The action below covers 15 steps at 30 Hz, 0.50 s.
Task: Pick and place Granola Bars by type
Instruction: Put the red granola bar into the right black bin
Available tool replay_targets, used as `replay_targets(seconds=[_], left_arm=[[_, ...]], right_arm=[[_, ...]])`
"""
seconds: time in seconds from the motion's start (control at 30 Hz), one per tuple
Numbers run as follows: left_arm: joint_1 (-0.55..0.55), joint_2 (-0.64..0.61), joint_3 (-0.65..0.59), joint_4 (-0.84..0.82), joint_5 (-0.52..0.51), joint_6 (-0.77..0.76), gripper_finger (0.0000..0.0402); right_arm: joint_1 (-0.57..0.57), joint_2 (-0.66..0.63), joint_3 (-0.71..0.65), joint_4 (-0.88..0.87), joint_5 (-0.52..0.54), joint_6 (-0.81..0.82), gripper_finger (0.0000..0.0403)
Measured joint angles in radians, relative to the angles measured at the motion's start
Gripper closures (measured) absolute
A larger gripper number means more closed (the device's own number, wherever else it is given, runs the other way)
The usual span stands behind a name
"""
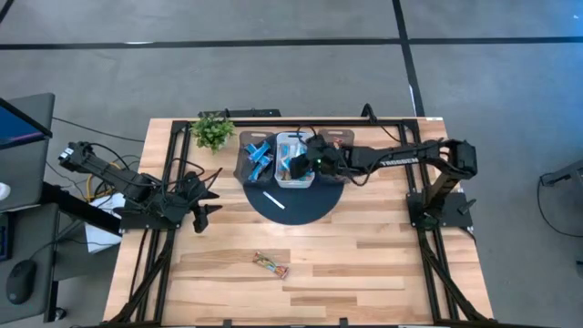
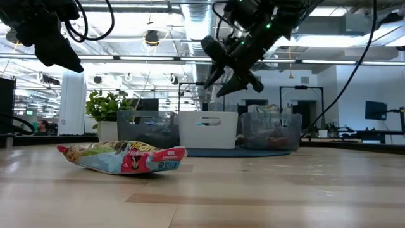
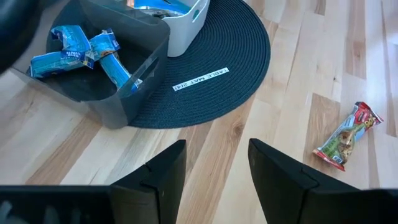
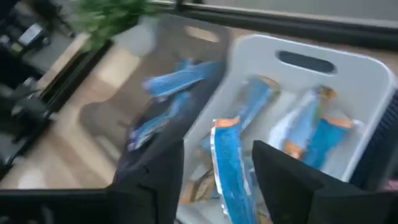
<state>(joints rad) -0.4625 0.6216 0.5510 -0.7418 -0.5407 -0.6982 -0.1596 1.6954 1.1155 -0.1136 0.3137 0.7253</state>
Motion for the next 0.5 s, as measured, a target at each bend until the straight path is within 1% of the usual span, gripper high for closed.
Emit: replay_targets(seconds=[0.13,0.23,0.37,0.5], left_arm=[[0.0,0.0,0.0,0.006,0.002,0.0,0.0235],[0.0,0.001,0.0,0.037,0.042,0.045,0.0235],[0.0,0.026,0.0,0.118,0.117,0.142,0.0235],[0.0,0.094,0.0,0.204,0.158,0.216,0.0235]], right_arm=[[0.056,-0.042,0.0,-0.001,0.007,-0.14,0.0196],[0.106,-0.085,0.0,-0.013,0.003,-0.26,0.0193],[0.192,-0.146,0.0,-0.032,-0.011,-0.397,0.02],[0.274,-0.203,0.0,-0.087,-0.021,-0.461,0.0214]])
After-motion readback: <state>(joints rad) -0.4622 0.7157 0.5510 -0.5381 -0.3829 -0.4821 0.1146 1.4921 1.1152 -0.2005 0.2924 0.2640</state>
